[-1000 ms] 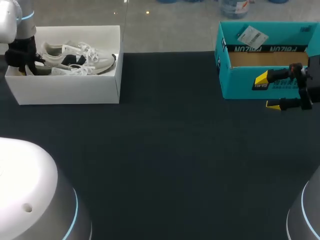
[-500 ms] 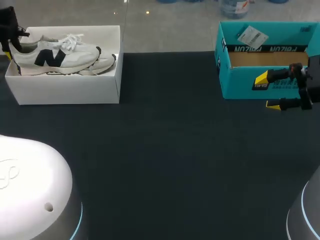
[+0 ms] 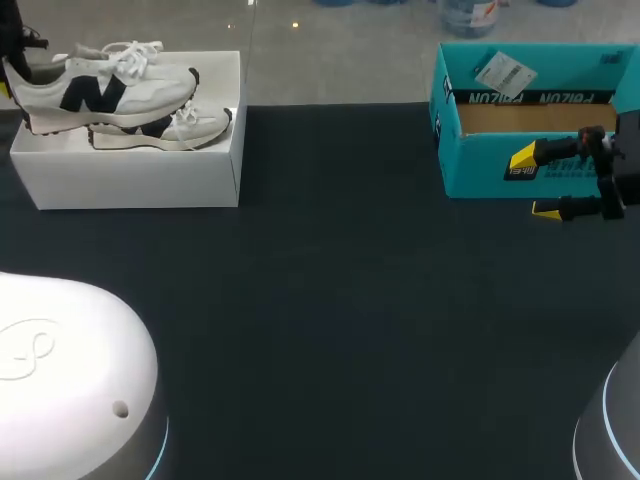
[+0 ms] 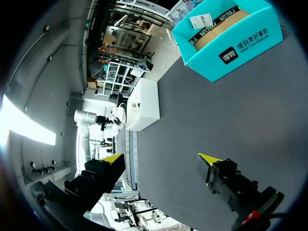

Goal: Take the shoe out of the shoebox, open the shoe tongue, remove and reinsert the insole, then place the shoe into the shoebox

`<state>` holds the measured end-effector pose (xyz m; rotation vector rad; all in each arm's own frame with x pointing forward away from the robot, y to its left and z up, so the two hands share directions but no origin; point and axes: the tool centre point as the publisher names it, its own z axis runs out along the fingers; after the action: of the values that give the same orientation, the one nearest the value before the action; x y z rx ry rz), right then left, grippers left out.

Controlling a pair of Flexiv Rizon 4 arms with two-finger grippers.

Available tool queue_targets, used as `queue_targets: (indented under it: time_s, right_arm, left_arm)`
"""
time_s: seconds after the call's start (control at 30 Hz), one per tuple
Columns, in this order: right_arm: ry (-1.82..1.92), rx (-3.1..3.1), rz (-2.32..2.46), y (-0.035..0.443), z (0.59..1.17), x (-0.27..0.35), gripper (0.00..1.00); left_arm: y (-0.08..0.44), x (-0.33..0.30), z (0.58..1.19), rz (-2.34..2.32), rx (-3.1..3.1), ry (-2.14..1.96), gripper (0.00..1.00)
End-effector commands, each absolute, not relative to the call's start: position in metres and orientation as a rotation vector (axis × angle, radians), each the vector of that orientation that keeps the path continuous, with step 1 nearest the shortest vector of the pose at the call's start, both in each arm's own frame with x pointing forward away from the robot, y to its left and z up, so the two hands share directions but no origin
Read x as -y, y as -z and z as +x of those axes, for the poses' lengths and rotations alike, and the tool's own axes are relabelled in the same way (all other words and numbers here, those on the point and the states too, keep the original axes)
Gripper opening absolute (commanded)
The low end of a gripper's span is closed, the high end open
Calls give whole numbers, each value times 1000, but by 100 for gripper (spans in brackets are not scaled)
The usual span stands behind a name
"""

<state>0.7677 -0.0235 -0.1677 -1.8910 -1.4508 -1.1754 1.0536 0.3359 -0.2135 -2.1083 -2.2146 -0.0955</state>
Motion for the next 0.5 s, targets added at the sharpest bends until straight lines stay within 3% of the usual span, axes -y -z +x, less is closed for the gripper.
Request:
queue_targets:
  time_s: [0.03,0.4,0.5]
  right_arm:
    - [1171,1451,-1897,168,768,22,100]
    - [1171,1451,-1897,168,768,22,100]
    - [1171,1451,-1897,168,768,22,100]
  left_arm:
    - [212,-336,1049,-2119,2224,119,0]
    - [212,-336,1049,-2119,2224,119,0]
    - [204,-330,1019,-2101,2275,87,0]
